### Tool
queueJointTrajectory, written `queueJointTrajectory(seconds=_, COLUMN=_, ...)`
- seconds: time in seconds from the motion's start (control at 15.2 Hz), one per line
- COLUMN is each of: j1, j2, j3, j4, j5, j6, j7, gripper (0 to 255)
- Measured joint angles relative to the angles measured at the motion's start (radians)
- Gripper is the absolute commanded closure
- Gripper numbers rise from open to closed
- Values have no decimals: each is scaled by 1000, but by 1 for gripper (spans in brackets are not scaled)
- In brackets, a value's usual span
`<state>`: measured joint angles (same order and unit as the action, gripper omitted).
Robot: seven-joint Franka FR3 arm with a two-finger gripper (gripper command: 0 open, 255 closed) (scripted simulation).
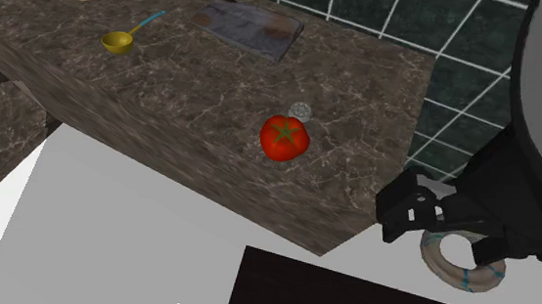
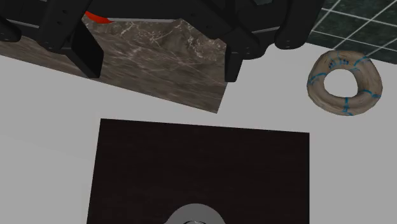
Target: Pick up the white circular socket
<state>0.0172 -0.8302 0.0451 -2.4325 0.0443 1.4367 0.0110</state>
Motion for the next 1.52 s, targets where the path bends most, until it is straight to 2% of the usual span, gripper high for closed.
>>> queueJointTrajectory(seconds=0.26, j1=6, j2=56, j3=20, j4=-6, j5=15, j6=64, j7=16, gripper=0)
queueJointTrajectory(seconds=0.86, j1=21, j2=347, j3=91, j4=16, j5=50, j6=351, j7=71, gripper=0)
queueJointTrajectory(seconds=1.52, j1=32, j2=731, j3=156, j4=198, j5=24, j6=573, j7=149, gripper=0)
